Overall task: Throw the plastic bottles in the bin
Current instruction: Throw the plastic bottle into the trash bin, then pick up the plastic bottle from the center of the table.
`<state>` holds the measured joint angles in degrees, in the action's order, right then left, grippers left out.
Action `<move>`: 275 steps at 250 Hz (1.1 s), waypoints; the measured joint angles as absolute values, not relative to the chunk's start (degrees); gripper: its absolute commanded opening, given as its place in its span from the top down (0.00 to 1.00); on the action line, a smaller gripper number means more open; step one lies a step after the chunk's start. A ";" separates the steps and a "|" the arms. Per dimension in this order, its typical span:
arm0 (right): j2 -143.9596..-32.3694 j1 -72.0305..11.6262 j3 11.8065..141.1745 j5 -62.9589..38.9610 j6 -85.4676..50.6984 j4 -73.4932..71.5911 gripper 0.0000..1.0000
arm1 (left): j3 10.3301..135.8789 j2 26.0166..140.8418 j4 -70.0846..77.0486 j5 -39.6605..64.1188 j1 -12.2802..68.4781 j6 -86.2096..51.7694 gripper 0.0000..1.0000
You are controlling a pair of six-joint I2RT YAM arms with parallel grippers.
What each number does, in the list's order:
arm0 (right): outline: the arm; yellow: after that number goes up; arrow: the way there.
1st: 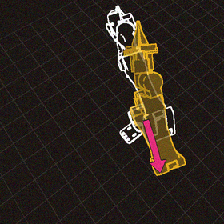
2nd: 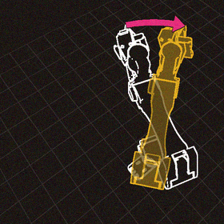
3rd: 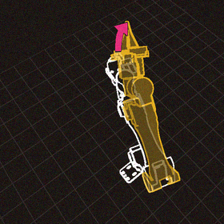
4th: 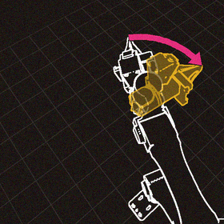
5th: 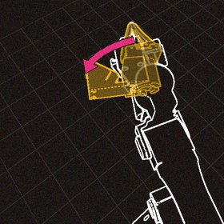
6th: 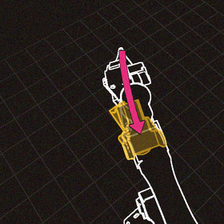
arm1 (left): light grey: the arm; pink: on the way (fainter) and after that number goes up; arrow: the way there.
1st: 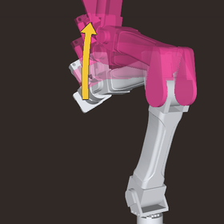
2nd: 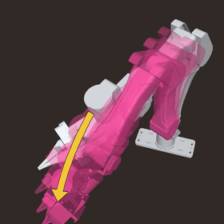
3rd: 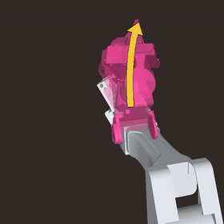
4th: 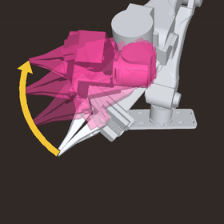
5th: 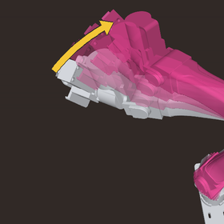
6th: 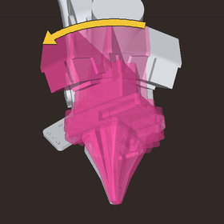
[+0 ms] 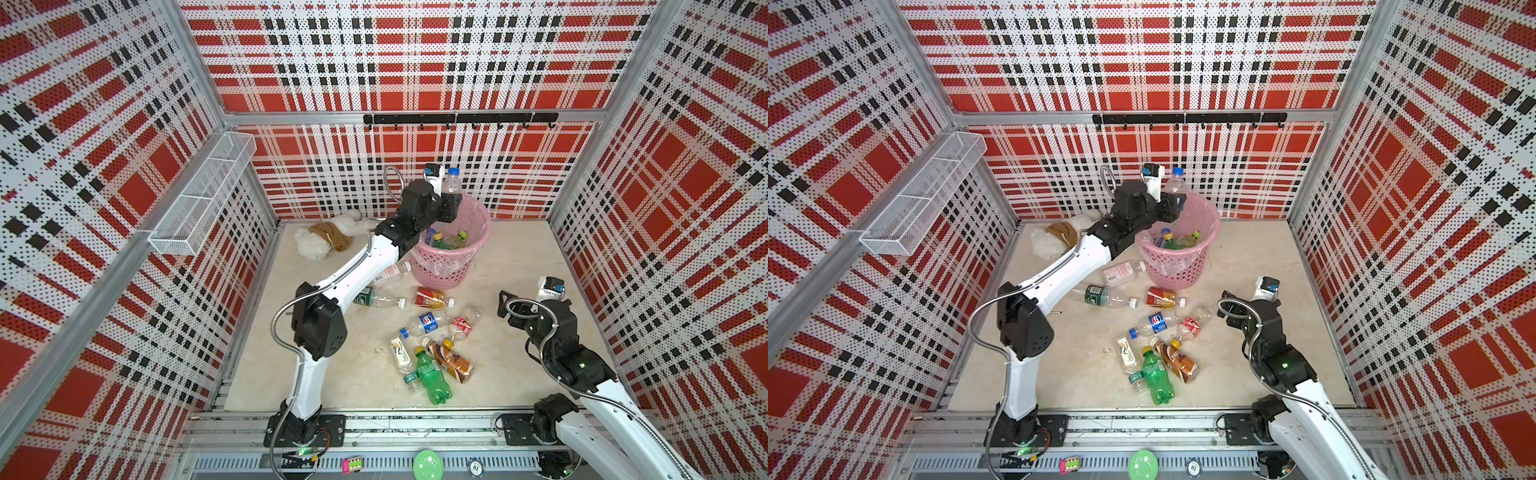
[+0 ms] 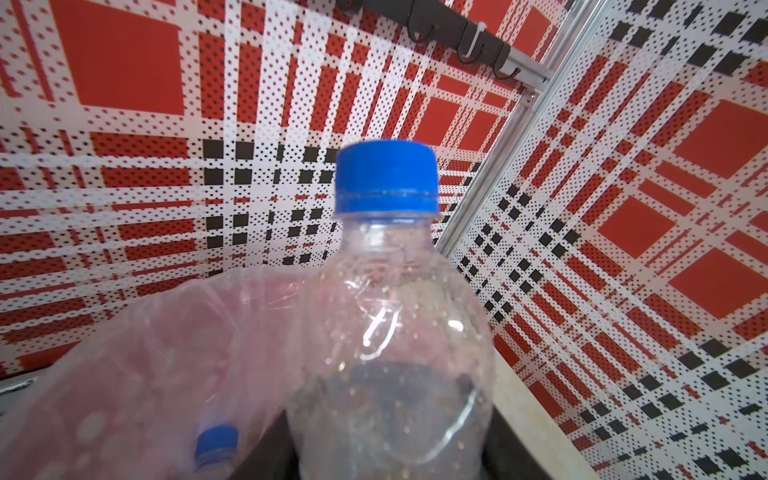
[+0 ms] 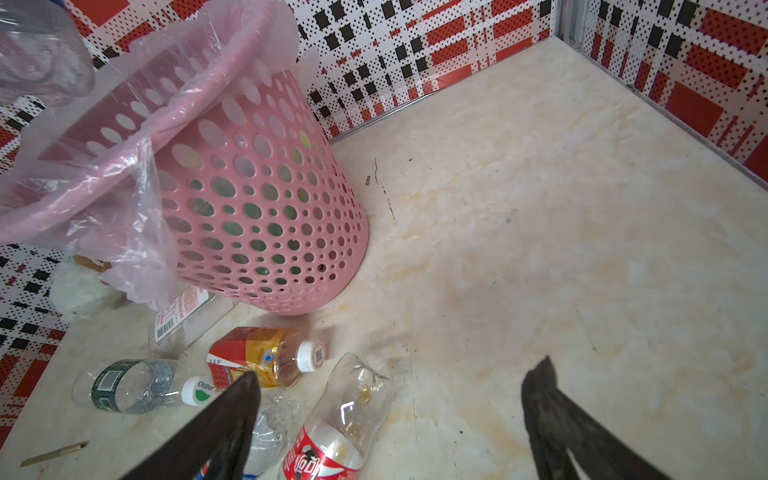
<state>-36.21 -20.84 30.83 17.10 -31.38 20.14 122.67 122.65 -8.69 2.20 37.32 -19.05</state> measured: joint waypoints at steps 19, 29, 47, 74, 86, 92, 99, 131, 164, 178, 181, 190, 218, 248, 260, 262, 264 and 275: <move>-36.64 -20.84 30.83 17.12 -31.31 19.94 0.00 | 125.47 124.73 -9.67 2.48 37.32 -19.18 0.49; -36.97 -20.82 30.83 17.12 -31.29 19.88 0.00 | 126.93 125.56 -10.02 2.61 37.30 -19.25 0.49; -37.71 -20.75 30.83 17.15 -31.27 19.81 0.00 | 128.95 126.21 -10.50 2.63 37.26 -19.35 0.48; -38.22 -20.75 30.83 17.41 -31.05 19.51 0.00 | 130.43 126.28 -10.92 2.87 36.95 -19.66 0.23; -38.24 -20.75 30.83 17.58 -30.92 19.49 0.00 | 130.67 126.28 -10.90 3.09 36.84 -20.18 0.07; -38.24 -20.75 30.83 17.72 -30.81 19.49 0.00 | 130.67 126.28 -10.94 3.16 36.75 -20.34 0.00; -38.26 -20.75 30.83 17.82 -30.63 19.49 0.00 | 130.67 126.28 -10.98 3.22 36.67 -20.32 0.01; -38.85 -20.75 30.89 18.24 -30.04 19.44 0.00 | 130.65 126.15 -12.01 3.22 36.34 -20.36 0.01; -40.58 -20.75 30.96 18.20 -30.00 18.72 0.00 | 129.14 123.98 -12.86 3.07 36.14 -19.64 0.01; -41.39 -20.75 30.96 18.04 -30.02 18.13 0.00 | 127.15 121.75 -13.10 2.79 36.12 -19.14 0.01; -41.58 -20.75 30.96 18.04 -30.02 17.93 0.00 | 126.48 120.90 -13.21 2.74 36.14 -19.03 0.01; -42.37 -20.75 30.96 17.87 -30.04 17.43 0.00 | 124.18 118.50 -13.15 2.28 36.14 -18.68 0.01; -44.64 -20.75 30.96 16.95 -30.28 15.94 0.00 | 112.22 107.09 -11.84 0.30 36.42 -17.80 0.01; -46.44 -20.73 30.96 16.16 -31.09 14.52 0.00 | 91.88 89.03 -9.28 -5.26 37.52 -17.72 0.01; -46.81 -20.69 30.94 15.90 -31.35 13.89 0.00 | 82.96 81.45 -8.05 -8.12 38.33 -18.52 0.01; -46.85 -20.67 30.94 15.86 -31.35 13.87 0.00 | 81.14 79.81 -8.14 -8.51 38.48 -18.98 0.01; -46.87 -20.67 30.94 15.86 -31.38 13.76 0.00 | 79.83 78.56 -8.14 -9.23 38.61 -19.31 0.01; -47.24 -20.56 30.94 15.66 -31.57 13.13 0.00 | 71.31 71.46 -7.42 -11.94 39.42 -21.52 0.01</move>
<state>-47.24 -20.56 30.94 15.66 -31.57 13.13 71.31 71.46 -7.42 -11.94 39.42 -21.52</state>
